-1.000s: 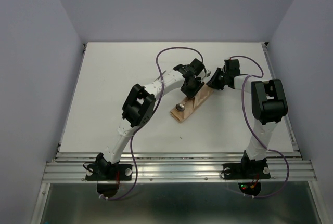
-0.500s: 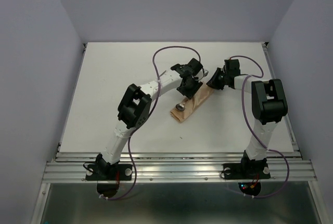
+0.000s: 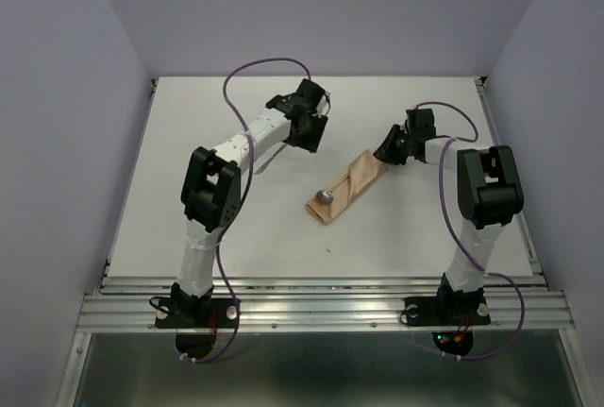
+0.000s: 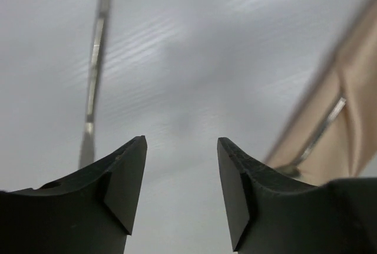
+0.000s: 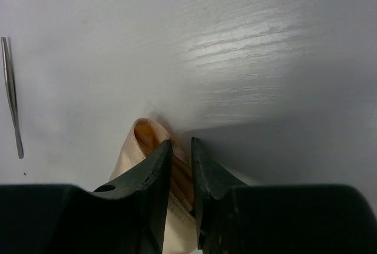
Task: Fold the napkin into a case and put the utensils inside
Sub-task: Pick up the knife from the center of the board.
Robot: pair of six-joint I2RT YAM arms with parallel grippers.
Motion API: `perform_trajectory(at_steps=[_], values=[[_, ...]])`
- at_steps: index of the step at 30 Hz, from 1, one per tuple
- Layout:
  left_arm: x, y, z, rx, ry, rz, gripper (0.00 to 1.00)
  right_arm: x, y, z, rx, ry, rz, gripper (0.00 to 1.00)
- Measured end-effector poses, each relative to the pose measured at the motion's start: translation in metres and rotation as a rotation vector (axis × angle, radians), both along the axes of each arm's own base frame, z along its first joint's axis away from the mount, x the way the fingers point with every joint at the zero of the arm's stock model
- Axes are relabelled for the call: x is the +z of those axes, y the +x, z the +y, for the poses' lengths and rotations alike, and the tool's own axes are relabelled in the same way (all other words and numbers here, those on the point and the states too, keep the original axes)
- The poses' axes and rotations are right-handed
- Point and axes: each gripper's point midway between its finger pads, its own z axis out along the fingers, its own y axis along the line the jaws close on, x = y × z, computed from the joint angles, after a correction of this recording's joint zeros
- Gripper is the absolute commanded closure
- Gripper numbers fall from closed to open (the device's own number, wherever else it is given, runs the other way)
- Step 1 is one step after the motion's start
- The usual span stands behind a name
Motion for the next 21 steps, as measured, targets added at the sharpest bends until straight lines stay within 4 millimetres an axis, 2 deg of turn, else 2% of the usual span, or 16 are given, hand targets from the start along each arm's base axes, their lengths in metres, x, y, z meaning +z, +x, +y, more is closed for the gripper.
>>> perform_trajectory(at_steps=[1, 5, 8, 11, 12, 17, 21], values=[[0.000, 0.011, 0.016, 0.050, 0.009, -0.009, 0.24, 0.000, -0.001, 0.000, 0.001, -0.003, 0.001, 0.73], [0.001, 0.047, 0.076, 0.218, 0.042, -0.039, 0.21, 0.000, -0.001, 0.000, 0.002, -0.004, 0.001, 0.73], [-0.004, 0.060, 0.096, 0.260, 0.061, -0.043, 0.25, 0.000, -0.002, 0.000, 0.003, -0.005, 0.001, 0.73], [-0.020, 0.067, 0.097, 0.243, 0.076, -0.026, 0.30, -0.001, -0.002, -0.001, 0.004, -0.007, 0.001, 0.73], [-0.031, 0.067, 0.095, 0.226, 0.081, -0.009, 0.31, -0.001, -0.003, -0.001, 0.004, -0.007, 0.002, 0.73], [-0.066, 0.061, 0.091, 0.171, 0.101, 0.064, 0.34, 0.000, -0.003, -0.001, 0.004, -0.007, 0.001, 0.73], [-0.078, 0.059, 0.090, 0.155, 0.095, 0.091, 0.39, 0.000, -0.003, -0.001, 0.005, -0.007, 0.002, 0.73]])
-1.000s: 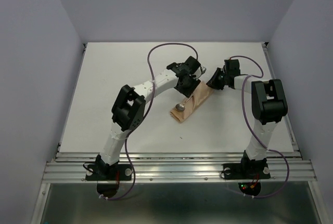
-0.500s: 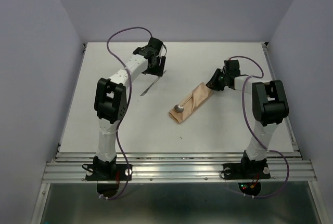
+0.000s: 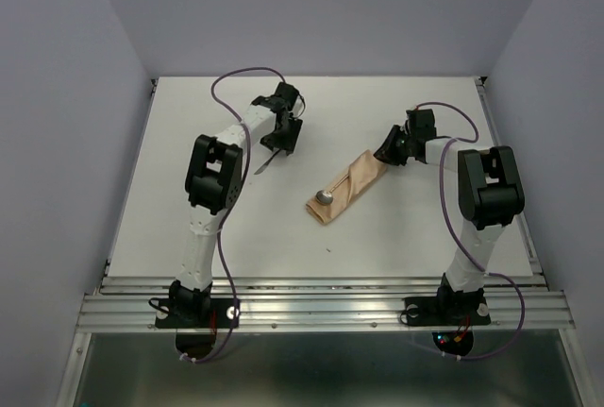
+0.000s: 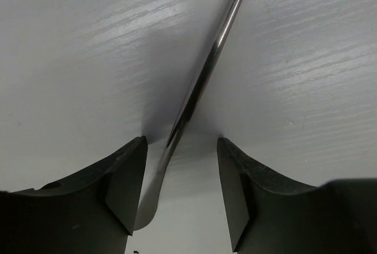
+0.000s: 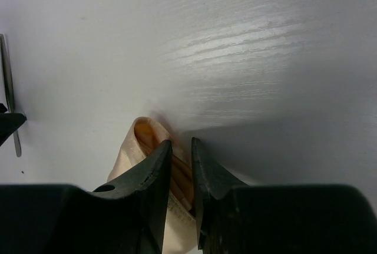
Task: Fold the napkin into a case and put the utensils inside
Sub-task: Pick up the knife from the center of the board.
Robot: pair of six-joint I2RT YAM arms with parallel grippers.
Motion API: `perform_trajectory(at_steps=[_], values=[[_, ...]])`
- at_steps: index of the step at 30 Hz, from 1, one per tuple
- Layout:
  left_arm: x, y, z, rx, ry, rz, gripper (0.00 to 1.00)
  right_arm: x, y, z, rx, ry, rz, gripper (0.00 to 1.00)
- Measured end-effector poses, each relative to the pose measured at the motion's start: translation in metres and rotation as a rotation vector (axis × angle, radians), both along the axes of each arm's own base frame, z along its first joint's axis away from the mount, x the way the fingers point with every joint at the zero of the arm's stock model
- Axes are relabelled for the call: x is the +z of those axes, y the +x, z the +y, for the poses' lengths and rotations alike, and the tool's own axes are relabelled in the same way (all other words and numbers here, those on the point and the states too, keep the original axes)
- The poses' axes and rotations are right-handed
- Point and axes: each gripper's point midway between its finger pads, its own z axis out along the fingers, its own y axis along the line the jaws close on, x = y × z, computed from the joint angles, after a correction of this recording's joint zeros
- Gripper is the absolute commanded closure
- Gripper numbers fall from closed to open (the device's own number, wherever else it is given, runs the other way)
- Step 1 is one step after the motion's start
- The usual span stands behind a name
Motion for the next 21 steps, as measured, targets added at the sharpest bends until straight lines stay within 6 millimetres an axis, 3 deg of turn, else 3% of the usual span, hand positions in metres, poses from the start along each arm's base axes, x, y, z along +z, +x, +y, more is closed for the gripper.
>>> perform_trajectory(at_steps=[3, 8, 10, 11, 14, 21], values=[[-0.0002, 0.0018, 0.0008, 0.000, -0.017, 0.002, 0.45, 0.0001, 0.0000, 0.0000, 0.000, 0.000, 0.000, 0.73], [-0.0020, 0.0070, 0.0057, 0.007, -0.054, 0.009, 0.70, -0.0001, -0.0002, 0.0000, 0.000, 0.000, 0.000, 0.73], [-0.0022, 0.0089, 0.0095, 0.012, -0.061, 0.010, 0.74, -0.0001, -0.0002, 0.0000, 0.000, 0.000, 0.001, 0.73], [-0.0022, 0.0092, 0.0095, 0.011, -0.067, 0.011, 0.84, -0.0001, -0.0002, 0.0000, 0.000, 0.000, 0.001, 0.73], [-0.0030, 0.0100, 0.0104, 0.014, -0.077, 0.012, 1.00, -0.0001, -0.0002, 0.0000, 0.000, 0.000, 0.001, 0.73], [-0.0010, 0.0089, 0.0085, 0.016, -0.089, 0.008, 1.00, 0.0000, -0.0008, 0.0000, 0.000, 0.000, 0.000, 0.73]])
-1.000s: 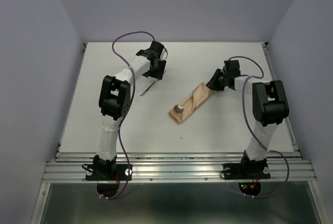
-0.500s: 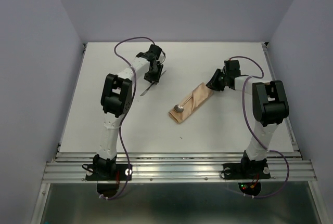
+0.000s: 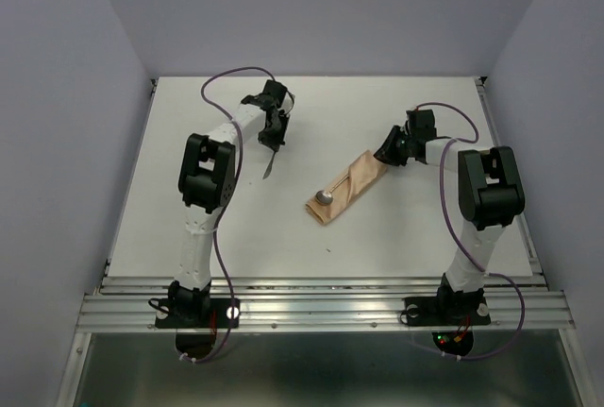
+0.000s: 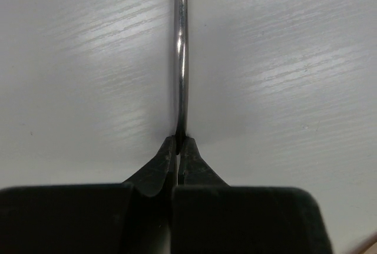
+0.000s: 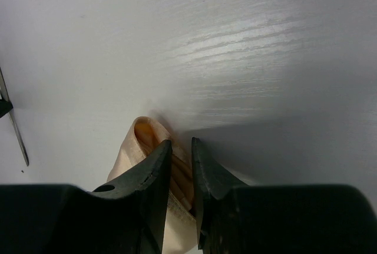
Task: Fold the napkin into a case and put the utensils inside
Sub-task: Pick up the knife from the center of the board, then insert the knife into the folded napkin.
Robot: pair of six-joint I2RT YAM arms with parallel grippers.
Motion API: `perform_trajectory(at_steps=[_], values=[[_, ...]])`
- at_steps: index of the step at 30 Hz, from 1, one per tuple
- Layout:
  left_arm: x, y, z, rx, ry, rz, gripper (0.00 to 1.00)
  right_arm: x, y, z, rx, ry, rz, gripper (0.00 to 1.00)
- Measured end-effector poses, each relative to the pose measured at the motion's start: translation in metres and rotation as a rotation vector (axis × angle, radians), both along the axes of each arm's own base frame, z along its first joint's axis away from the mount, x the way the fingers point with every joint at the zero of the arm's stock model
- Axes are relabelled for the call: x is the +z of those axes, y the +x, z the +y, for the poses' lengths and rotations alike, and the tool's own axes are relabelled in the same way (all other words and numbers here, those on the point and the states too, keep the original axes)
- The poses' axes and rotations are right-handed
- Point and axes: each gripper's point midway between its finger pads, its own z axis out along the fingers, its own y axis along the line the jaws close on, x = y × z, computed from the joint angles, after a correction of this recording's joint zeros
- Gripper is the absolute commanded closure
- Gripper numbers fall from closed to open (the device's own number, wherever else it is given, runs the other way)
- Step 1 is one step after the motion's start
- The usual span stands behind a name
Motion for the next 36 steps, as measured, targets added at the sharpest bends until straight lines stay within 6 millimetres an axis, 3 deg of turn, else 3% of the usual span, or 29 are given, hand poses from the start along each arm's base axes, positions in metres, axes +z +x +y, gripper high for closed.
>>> perform_trajectory(at_steps=[6, 12, 15, 18, 23, 28, 33, 36], values=[[0.008, -0.018, -0.006, -0.013, -0.010, 0.002, 1.00, 0.000, -0.001, 0.000, 0.000, 0.000, 0.002, 0.73], [0.051, -0.037, -0.026, -0.058, -0.046, -0.061, 1.00, 0.000, -0.001, 0.000, 0.000, 0.000, 0.002, 0.73], [0.075, -0.049, -0.043, -0.096, -0.072, -0.104, 1.00, 0.000, -0.001, 0.000, -0.001, 0.000, 0.002, 0.73], [0.086, -0.064, -0.064, -0.142, -0.089, -0.121, 1.00, 0.000, -0.001, 0.000, -0.001, 0.000, 0.003, 0.73], [0.077, -0.097, -0.097, -0.234, -0.084, -0.090, 1.00, 0.000, -0.001, 0.000, -0.001, 0.000, 0.003, 0.73], [0.058, -0.144, -0.127, -0.342, -0.074, -0.021, 1.00, 0.000, -0.001, 0.000, -0.001, 0.000, 0.003, 0.73], [0.050, -0.182, -0.141, -0.414, -0.065, 0.024, 1.00, 0.000, -0.001, 0.000, -0.002, 0.000, 0.003, 0.73], [0.051, -0.194, -0.145, -0.438, -0.061, 0.033, 1.00, 0.000, -0.001, 0.000, -0.002, 0.000, 0.004, 0.73]])
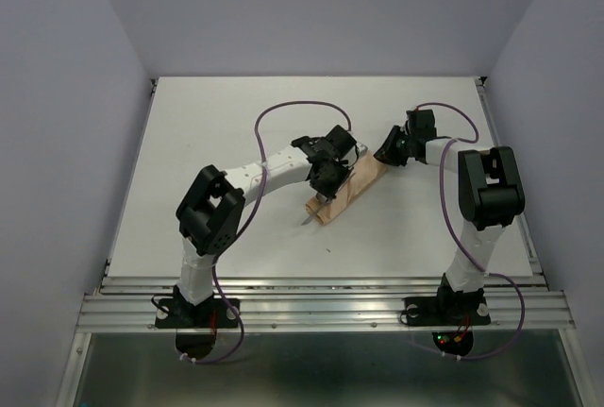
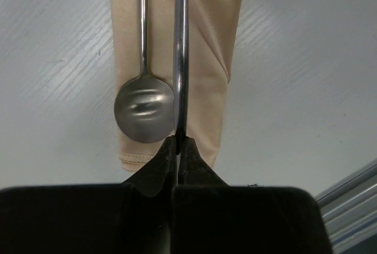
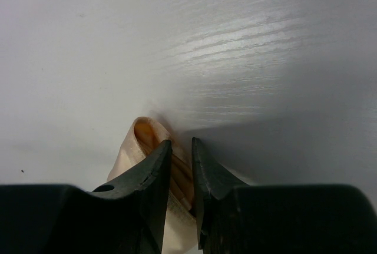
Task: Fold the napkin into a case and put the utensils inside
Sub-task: Insert the knife into the folded napkin.
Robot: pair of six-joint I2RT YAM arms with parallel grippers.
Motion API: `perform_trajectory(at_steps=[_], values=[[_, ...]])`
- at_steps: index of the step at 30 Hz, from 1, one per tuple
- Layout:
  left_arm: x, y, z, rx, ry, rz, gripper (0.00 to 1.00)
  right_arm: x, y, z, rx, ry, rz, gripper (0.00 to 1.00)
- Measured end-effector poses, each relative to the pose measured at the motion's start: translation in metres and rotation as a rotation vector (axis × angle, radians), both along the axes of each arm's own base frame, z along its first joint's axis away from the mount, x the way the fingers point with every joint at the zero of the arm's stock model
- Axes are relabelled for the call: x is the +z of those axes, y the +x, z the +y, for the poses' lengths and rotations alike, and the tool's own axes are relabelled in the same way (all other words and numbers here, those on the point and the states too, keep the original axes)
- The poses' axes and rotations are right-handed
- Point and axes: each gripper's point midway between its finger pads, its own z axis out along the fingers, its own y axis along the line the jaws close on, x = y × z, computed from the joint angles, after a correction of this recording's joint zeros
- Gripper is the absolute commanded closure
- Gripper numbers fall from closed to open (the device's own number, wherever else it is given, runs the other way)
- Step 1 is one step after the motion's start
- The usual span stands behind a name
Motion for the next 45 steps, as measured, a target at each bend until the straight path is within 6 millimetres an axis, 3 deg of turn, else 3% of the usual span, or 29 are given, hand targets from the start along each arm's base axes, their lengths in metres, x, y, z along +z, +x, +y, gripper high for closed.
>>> perform_trajectory(at_steps=[14, 26, 33, 45], values=[[-0.015, -0.017, 0.017, 0.023, 0.088, 0.024, 1.00, 0.000, 0.000, 0.000, -0.002, 0.002, 0.001, 0.73], [-0.022, -0.035, 0.011, -0.024, 0.134, 0.031, 1.00, 0.000, 0.000, 0.000, -0.003, 0.002, 0.001, 0.73], [-0.033, -0.031, 0.010, -0.028, 0.179, 0.029, 1.00, 0.000, 0.000, 0.000, -0.003, 0.002, 0.002, 0.73], [-0.035, -0.029, 0.012, -0.023, 0.202, 0.012, 1.00, 0.000, 0.000, 0.000, -0.003, 0.002, 0.002, 0.73]])
